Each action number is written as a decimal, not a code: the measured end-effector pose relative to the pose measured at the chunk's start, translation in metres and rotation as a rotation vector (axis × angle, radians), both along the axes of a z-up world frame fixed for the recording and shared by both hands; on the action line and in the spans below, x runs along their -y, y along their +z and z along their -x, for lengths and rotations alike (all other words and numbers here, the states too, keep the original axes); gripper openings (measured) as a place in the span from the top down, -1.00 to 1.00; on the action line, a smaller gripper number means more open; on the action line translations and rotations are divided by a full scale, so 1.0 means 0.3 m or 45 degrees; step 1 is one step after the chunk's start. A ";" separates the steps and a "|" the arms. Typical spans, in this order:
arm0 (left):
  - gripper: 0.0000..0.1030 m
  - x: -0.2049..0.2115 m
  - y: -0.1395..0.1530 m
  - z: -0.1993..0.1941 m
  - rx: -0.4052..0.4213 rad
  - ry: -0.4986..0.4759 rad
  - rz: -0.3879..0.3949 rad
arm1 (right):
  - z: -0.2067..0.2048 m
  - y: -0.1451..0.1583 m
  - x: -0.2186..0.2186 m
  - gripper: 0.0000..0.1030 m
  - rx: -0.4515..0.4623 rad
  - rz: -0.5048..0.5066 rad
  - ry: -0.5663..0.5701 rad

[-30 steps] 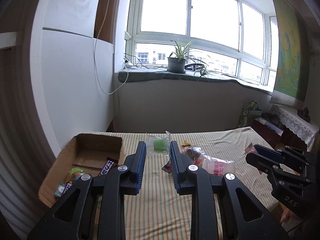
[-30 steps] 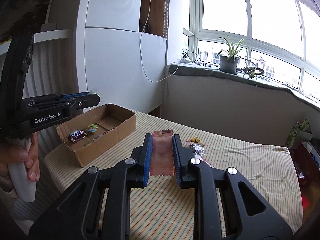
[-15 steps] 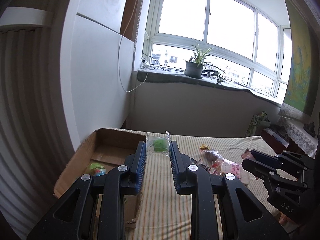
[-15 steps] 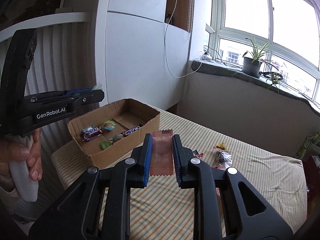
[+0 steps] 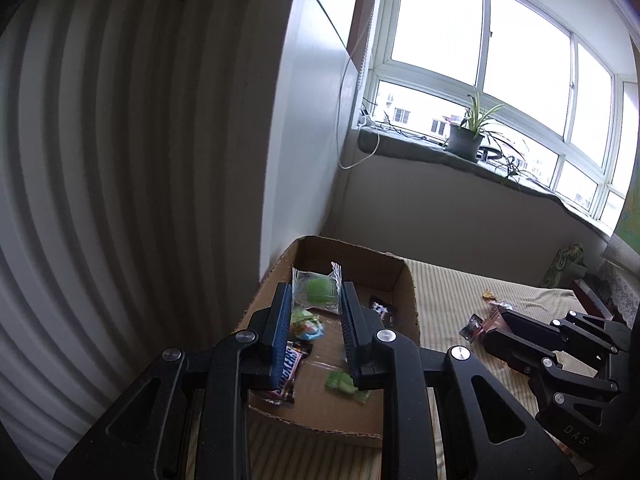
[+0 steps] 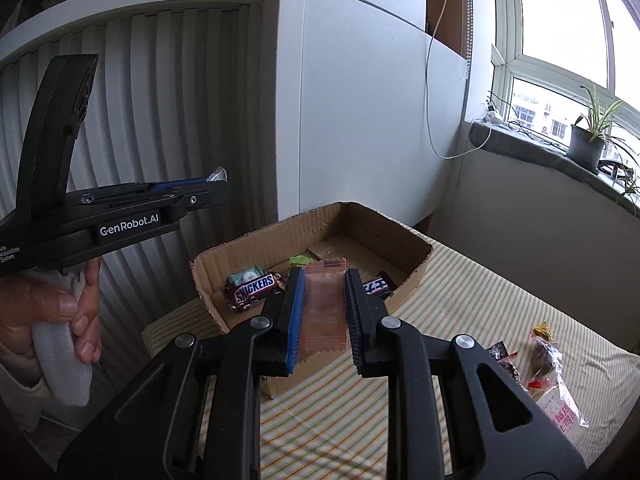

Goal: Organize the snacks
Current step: 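Carry both packets over the cardboard box and open both grippers, then move both grippers back from the box toward the bread loaf, then grasp the red-wrapped round pastry with the left gripper while the right gripper grasps the clear bag of brown food, then carry both bags over the cardboard box and open both grippers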

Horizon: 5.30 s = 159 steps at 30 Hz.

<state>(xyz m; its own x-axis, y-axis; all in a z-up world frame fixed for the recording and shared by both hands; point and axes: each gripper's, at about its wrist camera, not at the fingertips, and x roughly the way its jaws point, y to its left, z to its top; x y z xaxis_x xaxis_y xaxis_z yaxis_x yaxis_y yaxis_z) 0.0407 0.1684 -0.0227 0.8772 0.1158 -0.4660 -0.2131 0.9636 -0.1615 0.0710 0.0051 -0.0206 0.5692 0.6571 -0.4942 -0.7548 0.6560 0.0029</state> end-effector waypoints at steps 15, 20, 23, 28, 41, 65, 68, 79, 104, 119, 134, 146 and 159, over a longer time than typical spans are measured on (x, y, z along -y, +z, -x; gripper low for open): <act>0.57 -0.038 -0.065 -0.068 -0.069 0.000 0.023 | -0.104 -0.084 -0.101 0.59 -0.084 0.001 0.068; 0.54 -0.052 -0.127 -0.101 -0.133 -0.004 0.074 | -0.149 -0.154 -0.150 0.57 -0.156 0.031 0.106; 0.08 -0.060 -0.146 -0.118 -0.155 0.011 0.085 | -0.162 -0.194 -0.167 0.27 -0.167 0.063 0.099; -0.32 -0.105 -0.150 -0.122 -0.138 0.062 0.116 | -0.176 -0.207 -0.152 0.03 -0.185 0.051 0.090; -0.32 -0.142 -0.132 -0.087 -0.139 0.103 0.138 | -0.141 -0.165 -0.146 0.03 -0.145 0.034 0.105; -0.32 0.265 -0.024 -0.223 -0.134 -0.120 -0.032 | -0.212 -0.142 0.397 0.03 -0.129 -0.123 -0.197; -0.32 0.376 -0.012 -0.254 -0.134 -0.194 -0.061 | -0.216 -0.150 0.545 0.03 -0.129 -0.131 -0.297; -0.33 0.668 0.010 -0.290 -0.143 -0.390 -0.138 | -0.208 -0.157 0.892 0.03 -0.133 -0.155 -0.501; -0.39 0.700 -0.286 -0.480 -0.505 -0.489 0.141 | -0.513 -0.267 0.786 -0.29 -0.290 0.067 -0.520; -0.34 0.721 -0.350 -0.554 -0.612 -0.480 0.304 | -0.702 -0.345 0.659 -0.56 -0.457 0.218 -0.373; 0.22 0.728 -0.358 -0.540 -0.552 -0.476 0.336 | -0.730 -0.413 0.684 0.20 -0.561 0.162 -0.359; 0.27 0.712 -0.353 -0.542 -0.542 -0.467 0.323 | -0.717 -0.401 0.712 0.21 -0.541 0.135 -0.380; 0.27 0.736 -0.212 -0.484 -0.351 -0.474 0.164 | -0.627 -0.269 0.782 0.21 -0.390 0.012 -0.507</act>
